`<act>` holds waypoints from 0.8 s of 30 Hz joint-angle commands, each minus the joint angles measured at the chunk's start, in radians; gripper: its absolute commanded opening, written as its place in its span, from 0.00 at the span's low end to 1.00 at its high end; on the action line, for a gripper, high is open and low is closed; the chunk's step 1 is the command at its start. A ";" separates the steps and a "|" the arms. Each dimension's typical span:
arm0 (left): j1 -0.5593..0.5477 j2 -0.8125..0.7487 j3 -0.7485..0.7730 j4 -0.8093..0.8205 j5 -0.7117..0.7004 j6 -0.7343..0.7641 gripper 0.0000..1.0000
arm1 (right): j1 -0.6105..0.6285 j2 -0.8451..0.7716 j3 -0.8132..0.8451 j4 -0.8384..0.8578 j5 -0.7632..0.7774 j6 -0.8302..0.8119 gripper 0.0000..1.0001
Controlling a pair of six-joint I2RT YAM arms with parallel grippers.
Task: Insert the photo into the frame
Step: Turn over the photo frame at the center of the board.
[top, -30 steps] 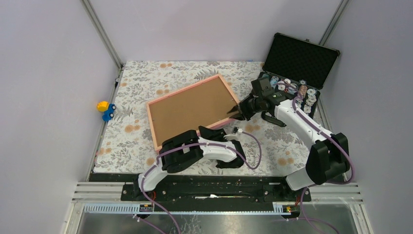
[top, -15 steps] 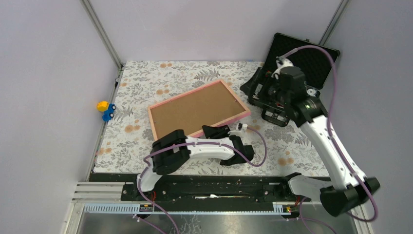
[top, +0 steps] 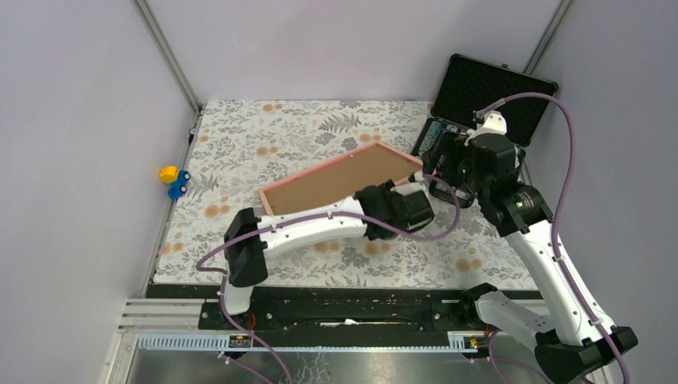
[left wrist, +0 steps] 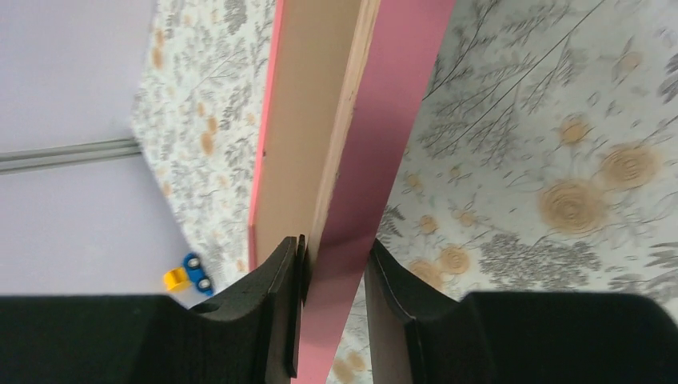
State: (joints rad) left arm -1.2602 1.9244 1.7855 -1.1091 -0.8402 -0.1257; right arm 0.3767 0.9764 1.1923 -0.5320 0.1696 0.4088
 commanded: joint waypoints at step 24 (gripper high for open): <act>0.684 -0.088 0.510 0.037 0.766 -0.202 0.00 | -0.004 0.080 -0.018 0.106 0.108 0.029 1.00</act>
State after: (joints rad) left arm -0.7040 1.9102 2.3211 -1.1942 -0.2630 -0.2409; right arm 0.3695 1.0252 1.1805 -0.4862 0.3416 0.4240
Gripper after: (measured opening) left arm 0.327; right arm 0.994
